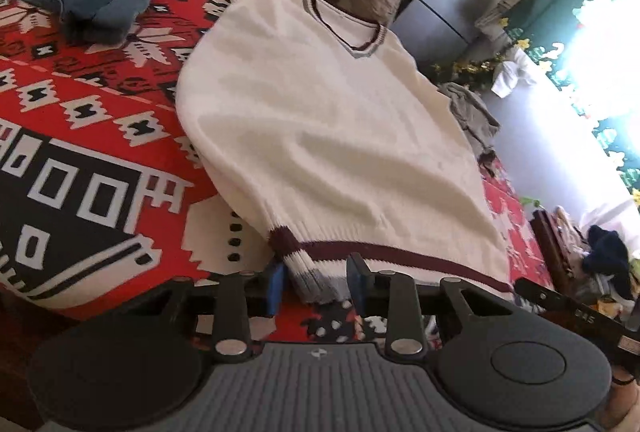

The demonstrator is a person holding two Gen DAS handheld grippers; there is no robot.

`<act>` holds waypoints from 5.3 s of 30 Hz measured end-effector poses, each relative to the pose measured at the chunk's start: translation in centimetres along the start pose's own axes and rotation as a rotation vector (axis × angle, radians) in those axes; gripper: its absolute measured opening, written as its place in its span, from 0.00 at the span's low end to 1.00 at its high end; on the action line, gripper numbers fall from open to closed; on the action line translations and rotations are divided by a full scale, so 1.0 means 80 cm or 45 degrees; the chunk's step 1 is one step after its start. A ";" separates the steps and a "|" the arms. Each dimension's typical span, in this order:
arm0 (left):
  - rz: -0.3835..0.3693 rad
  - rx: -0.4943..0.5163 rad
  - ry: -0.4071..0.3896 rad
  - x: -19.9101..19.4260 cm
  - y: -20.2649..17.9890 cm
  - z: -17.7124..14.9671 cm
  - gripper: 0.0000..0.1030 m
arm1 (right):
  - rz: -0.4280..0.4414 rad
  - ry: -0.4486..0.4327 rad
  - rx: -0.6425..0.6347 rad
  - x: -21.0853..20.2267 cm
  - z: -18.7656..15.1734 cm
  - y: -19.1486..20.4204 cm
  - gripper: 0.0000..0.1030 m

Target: Fold clothes

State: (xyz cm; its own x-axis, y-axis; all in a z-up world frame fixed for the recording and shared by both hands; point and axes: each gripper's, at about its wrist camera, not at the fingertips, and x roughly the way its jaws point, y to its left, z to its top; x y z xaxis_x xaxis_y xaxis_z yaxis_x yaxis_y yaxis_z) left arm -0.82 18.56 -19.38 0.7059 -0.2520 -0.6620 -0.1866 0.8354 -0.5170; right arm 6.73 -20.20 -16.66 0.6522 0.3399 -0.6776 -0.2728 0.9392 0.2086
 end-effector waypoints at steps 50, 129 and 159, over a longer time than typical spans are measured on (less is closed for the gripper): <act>0.435 0.175 0.054 -0.060 0.005 -0.004 0.26 | -0.072 0.148 -0.083 -0.018 -0.007 -0.014 0.11; 0.332 0.532 -0.071 0.089 -0.019 0.197 0.32 | 0.006 0.030 -0.247 0.177 0.180 0.003 0.16; 0.420 0.479 0.038 -0.001 -0.027 0.022 0.31 | -0.092 0.068 -0.293 0.029 0.013 0.021 0.45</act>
State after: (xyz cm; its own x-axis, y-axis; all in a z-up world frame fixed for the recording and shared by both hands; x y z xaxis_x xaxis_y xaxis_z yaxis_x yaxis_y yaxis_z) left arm 0.69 17.62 -17.24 0.6298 0.0457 -0.7754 -0.1333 0.9898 -0.0500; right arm 8.50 -17.79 -17.15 0.6391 0.2634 -0.7226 -0.3846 0.9231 -0.0036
